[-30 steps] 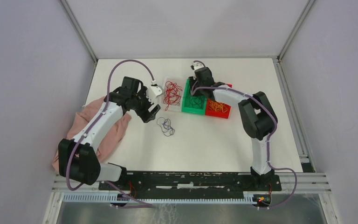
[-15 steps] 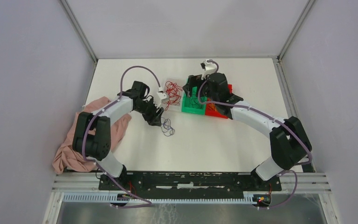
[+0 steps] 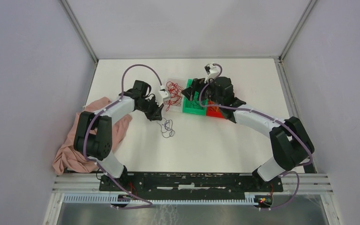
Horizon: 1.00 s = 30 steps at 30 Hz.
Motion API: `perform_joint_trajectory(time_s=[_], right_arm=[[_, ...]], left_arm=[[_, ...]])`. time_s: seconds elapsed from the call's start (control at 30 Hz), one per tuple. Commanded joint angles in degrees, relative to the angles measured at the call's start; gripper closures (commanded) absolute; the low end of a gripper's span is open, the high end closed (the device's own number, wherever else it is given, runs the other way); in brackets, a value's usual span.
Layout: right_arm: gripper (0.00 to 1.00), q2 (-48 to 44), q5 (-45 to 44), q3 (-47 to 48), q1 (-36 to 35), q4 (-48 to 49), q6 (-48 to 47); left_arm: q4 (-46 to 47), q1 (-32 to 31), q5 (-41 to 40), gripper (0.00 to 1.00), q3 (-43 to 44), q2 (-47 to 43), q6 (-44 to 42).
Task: Untangle the cables
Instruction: Pick up the cable at the center of the board.
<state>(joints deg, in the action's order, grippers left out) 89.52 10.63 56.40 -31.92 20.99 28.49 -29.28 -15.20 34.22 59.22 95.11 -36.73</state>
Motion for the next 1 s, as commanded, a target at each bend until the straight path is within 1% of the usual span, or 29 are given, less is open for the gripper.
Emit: perform_joint_trajectory(time_s=[0.0,0.03,0.1,0.2,0.3,0.4,0.6,0.77,0.87,0.97], right_arm=[[0.14,0.11,4.00,-2.79,-2.91,8.02,1.71],[0.15,-0.21,3.40,-3.24,-4.25,7.98,0.59],[0.15,-1.06,1.10,-3.74,-8.26,6.75,-3.42],[0.15,-1.74,-3.14,-4.74,-13.78,6.43,-8.26],[0.16,-2.00,-6.90,-5.74,-17.73,7.75,-10.97],[0.15,-2.47,-8.96,-6.61,-20.40,10.62,-11.69],[0.15,-2.90,-11.47,-6.29,-23.84,13.20,-11.43],[0.19,-2.46,-17.70,-5.88,-25.10,13.00,-11.44],[0.19,-1.80,-19.74,-5.07,-26.26,13.26,-12.43],[0.19,-0.88,-24.20,-3.80,-27.78,13.23,-14.00]], left_arm=[[-6.05,-0.64,1.77,0.95,4.97,-4.87,0.03],[-7.84,-0.62,1.27,0.97,5.69,-6.83,0.06],[-10.94,-0.58,1.14,0.97,7.05,-10.66,0.62],[-15.99,-0.64,3.33,0.97,8.99,-15.71,2.04],[-19.81,-0.70,5.80,0.97,10.90,-19.35,3.77],[-22.69,-0.83,7.04,0.97,12.26,-22.14,5.15],[-26.40,-1.38,7.28,0.97,13.25,-25.56,6.12],[-29.33,-1.74,9.90,0.97,15.94,-27.61,7.36],[-30.51,-2.18,12.28,0.97,17.97,-28.25,8.93],[-31.00,-2.60,14.01,0.97,19.46,-28.63,10.58]])
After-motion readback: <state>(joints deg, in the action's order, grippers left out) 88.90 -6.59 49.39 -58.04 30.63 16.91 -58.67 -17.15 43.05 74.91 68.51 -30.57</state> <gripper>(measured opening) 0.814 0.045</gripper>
